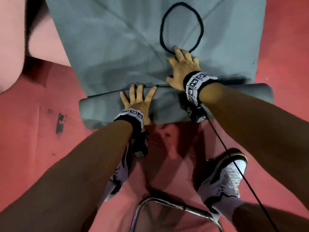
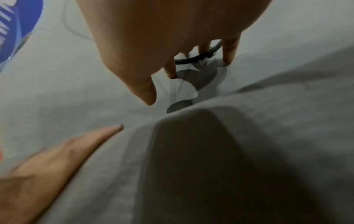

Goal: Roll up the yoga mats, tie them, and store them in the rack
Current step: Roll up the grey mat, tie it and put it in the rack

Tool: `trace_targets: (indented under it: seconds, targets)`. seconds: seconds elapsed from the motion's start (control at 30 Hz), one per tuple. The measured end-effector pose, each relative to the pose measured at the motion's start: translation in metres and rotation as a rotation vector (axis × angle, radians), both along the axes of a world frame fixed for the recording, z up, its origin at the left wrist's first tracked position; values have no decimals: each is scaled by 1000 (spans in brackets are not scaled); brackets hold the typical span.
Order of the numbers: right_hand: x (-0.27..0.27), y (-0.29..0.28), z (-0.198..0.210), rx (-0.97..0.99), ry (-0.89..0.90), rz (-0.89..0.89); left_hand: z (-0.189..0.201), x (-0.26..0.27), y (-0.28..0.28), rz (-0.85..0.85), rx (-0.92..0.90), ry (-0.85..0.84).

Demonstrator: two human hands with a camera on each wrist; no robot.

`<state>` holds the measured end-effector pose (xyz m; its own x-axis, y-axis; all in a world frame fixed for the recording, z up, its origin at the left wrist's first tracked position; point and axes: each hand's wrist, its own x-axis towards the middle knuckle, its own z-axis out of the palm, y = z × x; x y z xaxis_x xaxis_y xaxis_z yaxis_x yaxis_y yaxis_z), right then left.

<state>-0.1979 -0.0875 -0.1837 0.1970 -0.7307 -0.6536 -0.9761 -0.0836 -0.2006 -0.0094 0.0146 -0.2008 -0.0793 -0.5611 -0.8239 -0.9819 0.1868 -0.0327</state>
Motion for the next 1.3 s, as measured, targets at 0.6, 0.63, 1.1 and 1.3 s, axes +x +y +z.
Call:
trace_targets:
  seconds: [0.6, 0.63, 1.1, 1.3]
  targets:
    - [-189, 129, 182, -158, 290, -132, 149, -38, 36, -160, -273, 67]
    - [-199, 138, 195, -160, 299, -158, 162, -44, 32, -184, -289, 67]
    - [-217, 297, 322, 105, 336, -313, 351, -41, 58, -270, -586, -105]
    - [-195, 287, 377, -140, 95, -369, 394, -30, 105, -493, -643, -108]
